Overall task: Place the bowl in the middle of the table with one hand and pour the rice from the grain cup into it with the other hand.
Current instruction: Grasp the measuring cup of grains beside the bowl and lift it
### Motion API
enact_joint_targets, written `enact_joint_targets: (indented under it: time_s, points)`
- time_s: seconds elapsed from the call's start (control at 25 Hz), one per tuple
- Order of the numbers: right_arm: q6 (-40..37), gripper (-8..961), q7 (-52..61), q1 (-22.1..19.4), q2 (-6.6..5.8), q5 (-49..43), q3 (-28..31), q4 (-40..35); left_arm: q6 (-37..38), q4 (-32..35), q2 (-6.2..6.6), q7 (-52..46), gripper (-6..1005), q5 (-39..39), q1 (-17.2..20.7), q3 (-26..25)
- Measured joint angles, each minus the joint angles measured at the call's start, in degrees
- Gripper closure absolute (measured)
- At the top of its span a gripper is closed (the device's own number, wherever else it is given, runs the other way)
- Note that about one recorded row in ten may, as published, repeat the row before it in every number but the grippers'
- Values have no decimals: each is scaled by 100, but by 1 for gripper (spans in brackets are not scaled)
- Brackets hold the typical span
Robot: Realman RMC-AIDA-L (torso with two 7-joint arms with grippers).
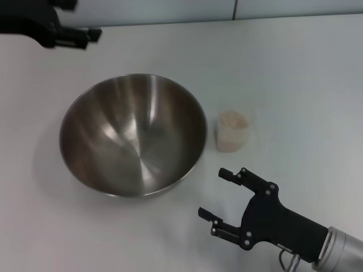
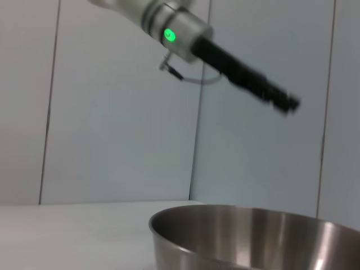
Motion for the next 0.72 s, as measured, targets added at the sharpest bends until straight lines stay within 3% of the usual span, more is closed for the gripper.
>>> enact_joint_targets:
  time_s: [0.12,0.2,0.36,0.48,0.56,0.72]
  points:
    - [-1,191,-1,-34,-5,16,5,2,-406,898,31,656,324,-1840,1338,415]
    - [-2,192,-2,-47,-5,25,4,-2,-600,1072,26,1526,289,-3040,2170,582]
    - [-2,192,-2,-74,-7,31,17,0,-609,516,20,3520,187,-4965,3579,990]
    - [-2,192,-3,-98,-7,32,24,-14,-327,-272,25,4409,163,-5383,4140,1044]
    - [-3,192,-2,-107,-7,33,24,-16,37,-974,36,4882,164,-5423,4321,894]
    - [-4,192,-3,-117,-7,34,30,-17,942,-2957,115,5998,165,-5157,4242,176]
